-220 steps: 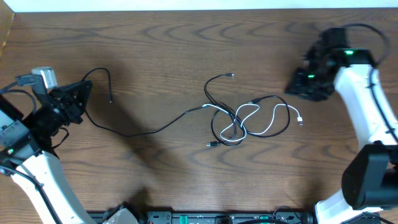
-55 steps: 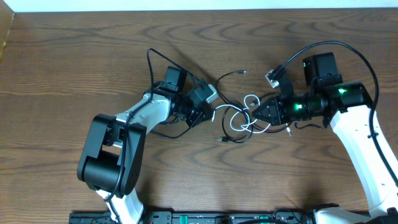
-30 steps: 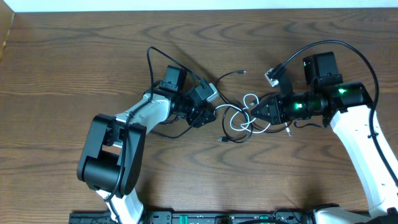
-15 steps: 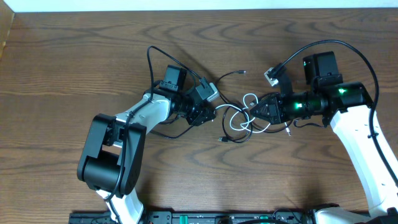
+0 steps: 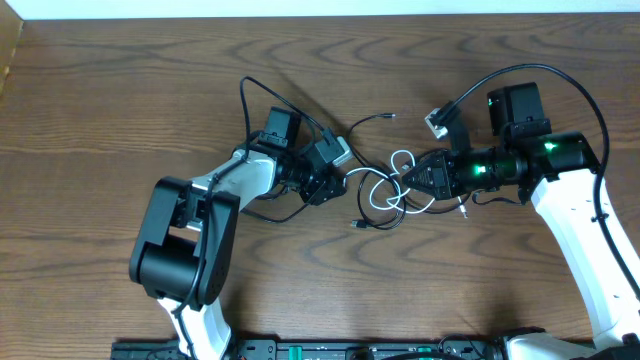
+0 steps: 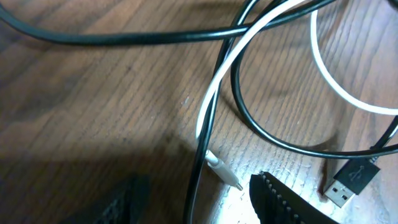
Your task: Untangle cables
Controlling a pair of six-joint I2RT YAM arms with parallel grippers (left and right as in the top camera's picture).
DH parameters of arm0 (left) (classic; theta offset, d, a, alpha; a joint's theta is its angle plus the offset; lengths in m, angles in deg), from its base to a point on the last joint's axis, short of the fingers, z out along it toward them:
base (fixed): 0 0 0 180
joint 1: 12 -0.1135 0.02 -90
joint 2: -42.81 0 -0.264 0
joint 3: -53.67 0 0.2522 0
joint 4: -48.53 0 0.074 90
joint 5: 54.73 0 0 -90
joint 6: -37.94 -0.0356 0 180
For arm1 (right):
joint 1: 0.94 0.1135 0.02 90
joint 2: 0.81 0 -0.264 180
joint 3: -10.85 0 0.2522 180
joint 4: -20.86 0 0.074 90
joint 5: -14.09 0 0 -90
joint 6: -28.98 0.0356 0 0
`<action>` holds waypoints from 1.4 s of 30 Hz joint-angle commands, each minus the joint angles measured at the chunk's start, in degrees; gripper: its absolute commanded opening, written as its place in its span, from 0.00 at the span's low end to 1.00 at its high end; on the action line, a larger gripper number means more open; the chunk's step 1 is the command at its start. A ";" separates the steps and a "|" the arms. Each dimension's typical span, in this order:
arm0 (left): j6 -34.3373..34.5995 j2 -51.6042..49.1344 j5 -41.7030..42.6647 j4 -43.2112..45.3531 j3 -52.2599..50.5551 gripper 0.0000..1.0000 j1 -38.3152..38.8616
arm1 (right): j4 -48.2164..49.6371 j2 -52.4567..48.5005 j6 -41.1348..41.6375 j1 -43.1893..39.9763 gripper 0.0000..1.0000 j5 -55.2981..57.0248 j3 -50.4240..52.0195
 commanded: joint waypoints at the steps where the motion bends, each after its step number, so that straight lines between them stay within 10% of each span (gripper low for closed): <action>1: -0.57 -1.07 -2.08 -0.22 -0.20 0.57 0.00 | 0.15 0.98 -1.16 -0.22 0.01 -1.66 -0.66; 42: -0.52 -2.34 -15.93 -1.27 -0.20 0.58 0.02 | 0.22 0.98 -2.64 -0.22 0.01 -3.80 -0.66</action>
